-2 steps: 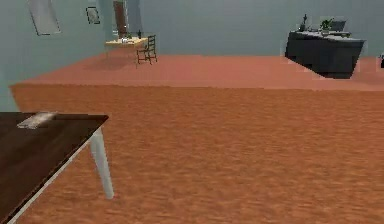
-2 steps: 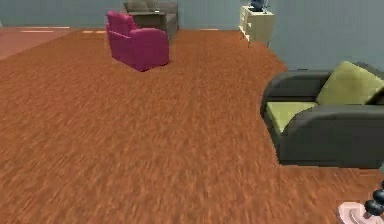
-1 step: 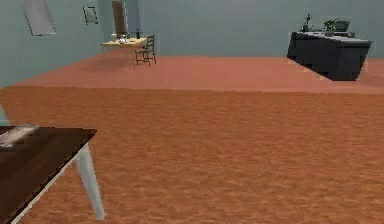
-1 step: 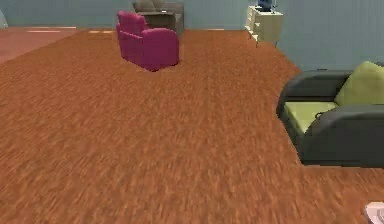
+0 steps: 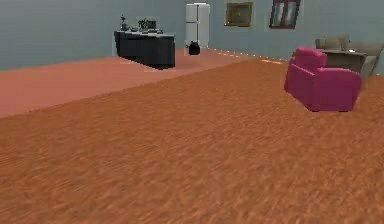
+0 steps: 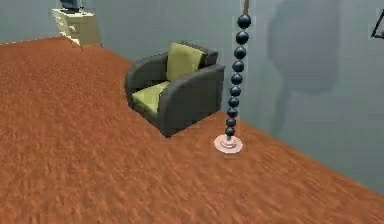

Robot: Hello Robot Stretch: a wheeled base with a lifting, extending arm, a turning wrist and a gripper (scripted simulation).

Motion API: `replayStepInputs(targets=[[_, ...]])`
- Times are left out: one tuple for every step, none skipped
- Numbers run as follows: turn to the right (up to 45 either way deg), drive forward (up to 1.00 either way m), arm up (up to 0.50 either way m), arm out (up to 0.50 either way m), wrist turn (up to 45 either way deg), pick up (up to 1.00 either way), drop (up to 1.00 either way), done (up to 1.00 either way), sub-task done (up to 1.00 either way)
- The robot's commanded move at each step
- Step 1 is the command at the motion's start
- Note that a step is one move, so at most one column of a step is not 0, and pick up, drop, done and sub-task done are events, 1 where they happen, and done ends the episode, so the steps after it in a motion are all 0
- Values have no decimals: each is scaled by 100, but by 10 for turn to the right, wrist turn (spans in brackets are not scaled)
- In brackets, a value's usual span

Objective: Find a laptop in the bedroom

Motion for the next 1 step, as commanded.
replayStepInputs(targets=[[390, 0, 0, 0, 0, 0, 0, 0, 0]])
